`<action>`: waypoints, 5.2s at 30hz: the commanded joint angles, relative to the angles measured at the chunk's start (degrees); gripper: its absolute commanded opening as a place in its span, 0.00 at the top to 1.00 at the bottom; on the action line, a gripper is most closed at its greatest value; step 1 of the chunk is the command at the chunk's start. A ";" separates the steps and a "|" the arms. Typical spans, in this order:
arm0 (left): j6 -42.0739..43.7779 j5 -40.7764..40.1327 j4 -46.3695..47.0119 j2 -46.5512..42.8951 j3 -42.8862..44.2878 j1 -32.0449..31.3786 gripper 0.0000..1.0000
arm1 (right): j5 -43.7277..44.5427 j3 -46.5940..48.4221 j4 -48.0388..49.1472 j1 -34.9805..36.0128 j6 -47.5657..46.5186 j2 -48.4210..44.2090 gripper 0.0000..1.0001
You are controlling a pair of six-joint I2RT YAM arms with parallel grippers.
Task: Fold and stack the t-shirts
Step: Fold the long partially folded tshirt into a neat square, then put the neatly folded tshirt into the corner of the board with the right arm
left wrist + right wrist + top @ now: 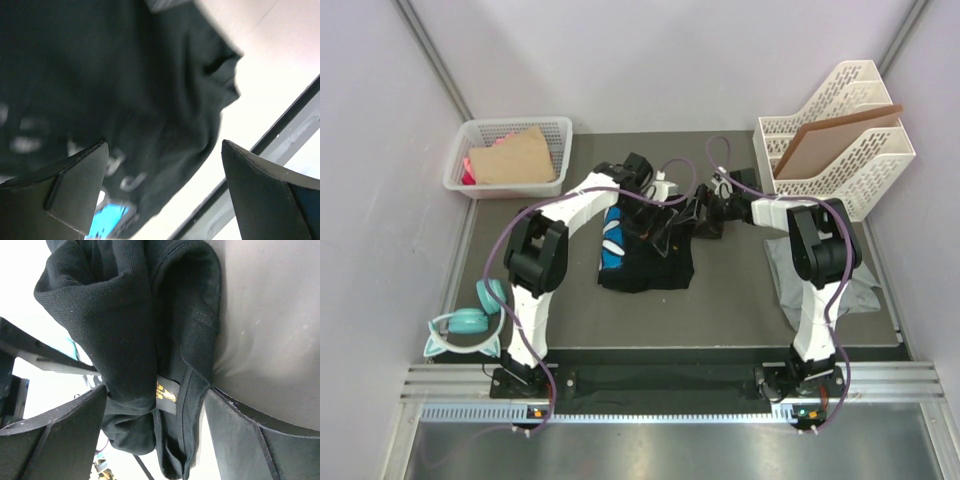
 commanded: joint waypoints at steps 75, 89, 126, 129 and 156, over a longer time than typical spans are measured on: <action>12.48 6.02 -10.82 -34.84 -7.88 31.54 0.01 | 2.60 -10.08 -30.93 -22.25 -1.76 -60.45 1.00; 13.36 5.22 -11.09 -34.93 -7.80 32.24 0.01 | 14.71 -8.59 -42.45 -27.53 -5.19 -65.47 1.00; 19.15 4.44 -13.81 -36.77 -10.26 35.14 0.01 | 39.24 -5.95 -43.33 -51.87 2.36 -45.60 0.17; 19.86 3.99 -14.60 -37.39 -10.08 35.67 0.01 | 41.35 -3.05 -45.88 -52.49 2.81 -44.38 0.07; 17.49 4.61 -15.48 -36.69 -8.76 36.11 0.01 | 24.21 -14.20 -32.80 -44.41 9.58 -45.35 0.04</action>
